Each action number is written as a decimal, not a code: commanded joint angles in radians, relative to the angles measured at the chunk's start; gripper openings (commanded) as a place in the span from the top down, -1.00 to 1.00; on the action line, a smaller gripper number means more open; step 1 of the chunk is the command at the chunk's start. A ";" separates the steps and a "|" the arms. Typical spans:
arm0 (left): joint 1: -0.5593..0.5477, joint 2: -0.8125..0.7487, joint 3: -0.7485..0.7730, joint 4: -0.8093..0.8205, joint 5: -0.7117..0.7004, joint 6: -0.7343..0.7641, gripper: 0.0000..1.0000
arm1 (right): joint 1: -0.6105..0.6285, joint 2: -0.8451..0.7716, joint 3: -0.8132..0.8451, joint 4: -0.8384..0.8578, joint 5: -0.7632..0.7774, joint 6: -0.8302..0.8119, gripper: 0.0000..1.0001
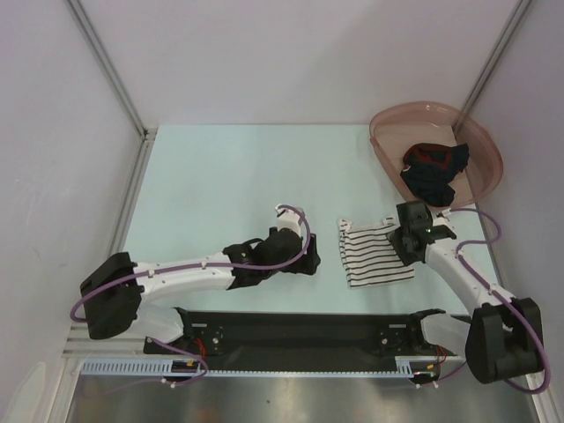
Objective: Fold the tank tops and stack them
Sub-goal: Neatly place the folded tank top to the corner
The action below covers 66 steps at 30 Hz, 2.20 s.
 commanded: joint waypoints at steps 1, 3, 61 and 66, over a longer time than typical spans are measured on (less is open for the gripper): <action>0.018 -0.052 -0.023 0.002 -0.020 0.034 -0.62 | 0.012 0.047 0.023 0.056 0.053 0.062 -0.11; 0.026 -0.060 -0.032 0.002 -0.017 0.038 -0.62 | 0.009 0.082 0.012 0.069 0.070 0.075 -0.10; 0.078 -0.188 -0.066 -0.029 0.023 0.093 -0.64 | -0.542 0.044 0.199 0.095 0.019 -0.580 -0.74; 0.089 -0.224 -0.070 -0.056 0.011 0.096 -0.64 | -0.407 -0.041 0.202 0.139 -0.122 -0.684 -0.85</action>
